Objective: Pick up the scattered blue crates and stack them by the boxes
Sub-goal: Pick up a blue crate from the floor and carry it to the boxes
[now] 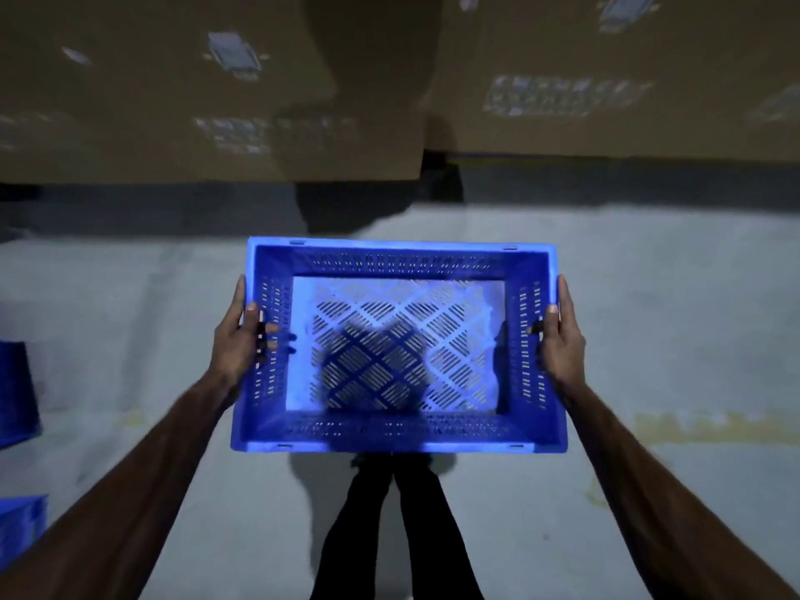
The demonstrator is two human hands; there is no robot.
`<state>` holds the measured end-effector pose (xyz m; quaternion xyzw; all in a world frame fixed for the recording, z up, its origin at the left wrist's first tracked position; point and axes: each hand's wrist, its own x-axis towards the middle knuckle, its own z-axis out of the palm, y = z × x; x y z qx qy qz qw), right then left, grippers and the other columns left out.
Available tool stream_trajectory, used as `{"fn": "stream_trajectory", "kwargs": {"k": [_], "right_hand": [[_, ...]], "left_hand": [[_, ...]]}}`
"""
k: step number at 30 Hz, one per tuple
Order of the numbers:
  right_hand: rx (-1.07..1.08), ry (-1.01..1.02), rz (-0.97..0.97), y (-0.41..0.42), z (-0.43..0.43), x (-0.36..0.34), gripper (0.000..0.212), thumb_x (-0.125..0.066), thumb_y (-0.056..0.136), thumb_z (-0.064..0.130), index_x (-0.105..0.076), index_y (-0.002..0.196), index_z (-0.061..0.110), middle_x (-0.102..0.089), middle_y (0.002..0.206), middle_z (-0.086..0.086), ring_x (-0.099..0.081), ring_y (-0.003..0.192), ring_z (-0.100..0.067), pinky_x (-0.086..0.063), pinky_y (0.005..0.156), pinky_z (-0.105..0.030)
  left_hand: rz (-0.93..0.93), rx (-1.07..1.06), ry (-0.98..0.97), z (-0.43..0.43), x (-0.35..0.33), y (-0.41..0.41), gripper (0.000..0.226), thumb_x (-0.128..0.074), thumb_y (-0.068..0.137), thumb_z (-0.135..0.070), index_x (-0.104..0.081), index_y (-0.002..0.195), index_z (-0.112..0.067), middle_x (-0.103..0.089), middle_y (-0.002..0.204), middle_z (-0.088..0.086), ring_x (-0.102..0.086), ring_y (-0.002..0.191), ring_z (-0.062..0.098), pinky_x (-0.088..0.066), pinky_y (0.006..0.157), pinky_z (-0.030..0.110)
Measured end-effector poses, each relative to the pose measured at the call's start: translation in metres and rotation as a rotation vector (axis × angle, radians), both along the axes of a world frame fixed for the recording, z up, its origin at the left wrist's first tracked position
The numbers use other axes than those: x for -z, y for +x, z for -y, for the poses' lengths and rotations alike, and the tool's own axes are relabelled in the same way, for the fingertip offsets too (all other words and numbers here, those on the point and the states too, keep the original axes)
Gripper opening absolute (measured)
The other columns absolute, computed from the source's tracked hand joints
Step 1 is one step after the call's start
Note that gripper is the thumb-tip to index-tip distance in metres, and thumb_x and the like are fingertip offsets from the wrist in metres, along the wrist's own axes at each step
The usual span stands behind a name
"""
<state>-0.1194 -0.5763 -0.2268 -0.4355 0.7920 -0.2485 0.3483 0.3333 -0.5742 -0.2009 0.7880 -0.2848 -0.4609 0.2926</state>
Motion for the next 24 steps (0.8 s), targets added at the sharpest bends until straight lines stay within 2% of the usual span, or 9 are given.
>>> {"fn": "stream_trajectory", "kwargs": {"k": [2, 4, 8, 12, 14, 16, 18, 21, 24], "right_hand": [[0.004, 0.003, -0.011, -0.001, 0.020, 0.058, 0.045, -0.034, 0.104, 0.056, -0.025, 0.146, 0.067, -0.072, 0.112, -0.007, -0.056, 0.066, -0.013, -0.057, 0.086, -0.056], [0.024, 0.006, -0.028, -0.001, 0.038, 0.118, 0.046, -0.033, 0.101, 0.060, -0.024, 0.145, 0.068, -0.073, 0.103, -0.005, -0.056, 0.064, -0.016, -0.057, 0.083, -0.059], [0.037, 0.027, -0.071, 0.000, 0.061, 0.231, 0.049, -0.031, 0.098, 0.068, -0.020, 0.145, 0.070, -0.072, 0.118, -0.002, -0.062, 0.078, -0.023, -0.055, 0.089, -0.061], [0.017, -0.008, -0.103, 0.016, 0.073, 0.306, 0.048, -0.032, 0.106, 0.052, -0.022, 0.153, 0.056, -0.062, 0.121, 0.020, -0.067, 0.093, -0.023, -0.051, 0.100, -0.041], [0.007, -0.013, -0.125, 0.019, 0.077, 0.338, 0.047, -0.031, 0.105, 0.055, -0.019, 0.149, 0.064, -0.064, 0.128, 0.018, -0.070, 0.096, -0.025, -0.051, 0.101, -0.043], [-0.011, 0.001, -0.153, 0.018, 0.080, 0.367, 0.044, -0.029, 0.102, 0.061, -0.014, 0.141, 0.074, -0.066, 0.133, 0.010, -0.071, 0.095, -0.030, -0.054, 0.095, -0.050], [-0.029, 0.014, -0.161, 0.020, 0.084, 0.386, 0.043, -0.027, 0.102, 0.061, -0.012, 0.140, 0.076, -0.068, 0.131, 0.004, -0.071, 0.090, -0.029, -0.055, 0.092, -0.049], [-0.051, 0.057, -0.121, 0.029, 0.090, 0.401, 0.046, -0.026, 0.103, 0.058, -0.008, 0.143, 0.073, -0.062, 0.139, 0.007, -0.070, 0.092, -0.028, -0.052, 0.097, -0.045], [-0.044, 0.115, -0.104, 0.027, 0.090, 0.420, 0.046, -0.024, 0.100, 0.066, -0.005, 0.140, 0.078, -0.063, 0.140, -0.001, -0.067, 0.092, -0.037, -0.052, 0.096, -0.056]], "left_hand": [[-0.009, 0.005, 0.030, 0.021, 0.060, 0.001, 0.049, -0.040, 0.110, -0.038, -0.028, 0.152, -0.058, -0.067, 0.084, 0.005, -0.057, 0.060, 0.017, -0.041, 0.042, 0.022], [-0.008, 0.000, 0.043, 0.039, 0.121, 0.003, 0.049, -0.039, 0.110, -0.036, -0.028, 0.153, -0.056, -0.064, 0.083, 0.005, -0.053, 0.060, 0.017, -0.041, 0.042, 0.022], [0.004, 0.025, 0.031, 0.064, 0.235, 0.005, 0.050, -0.038, 0.110, -0.035, -0.027, 0.155, -0.053, -0.061, 0.082, 0.004, -0.050, 0.060, 0.016, -0.043, 0.047, 0.025], [0.008, 0.052, 0.007, 0.076, 0.325, 0.014, 0.051, -0.039, 0.110, -0.036, -0.027, 0.157, -0.050, -0.061, 0.083, 0.000, -0.051, 0.064, 0.015, -0.045, 0.053, 0.029], [-0.003, 0.074, 0.013, 0.079, 0.358, 0.018, 0.051, -0.039, 0.109, -0.037, -0.026, 0.156, -0.053, -0.062, 0.083, -0.001, -0.052, 0.065, 0.016, -0.044, 0.054, 0.030], [-0.023, 0.087, 0.021, 0.081, 0.383, 0.023, 0.051, -0.039, 0.109, -0.037, -0.026, 0.155, -0.055, -0.062, 0.085, 0.000, -0.051, 0.067, 0.018, -0.043, 0.055, 0.031], [-0.039, 0.088, 0.024, 0.083, 0.403, 0.028, 0.051, -0.038, 0.109, -0.036, -0.025, 0.155, -0.055, -0.061, 0.087, 0.002, -0.051, 0.069, 0.020, -0.043, 0.057, 0.032], [-0.037, 0.087, 0.032, 0.087, 0.423, 0.030, 0.052, -0.036, 0.109, -0.033, -0.024, 0.155, -0.054, -0.062, 0.092, 0.004, -0.052, 0.074, 0.022, -0.045, 0.060, 0.034], [-0.044, 0.085, 0.028, 0.088, 0.438, 0.032, 0.052, -0.037, 0.110, -0.034, -0.024, 0.157, -0.051, -0.064, 0.093, 0.003, -0.055, 0.076, 0.021, -0.047, 0.063, 0.034]]}}
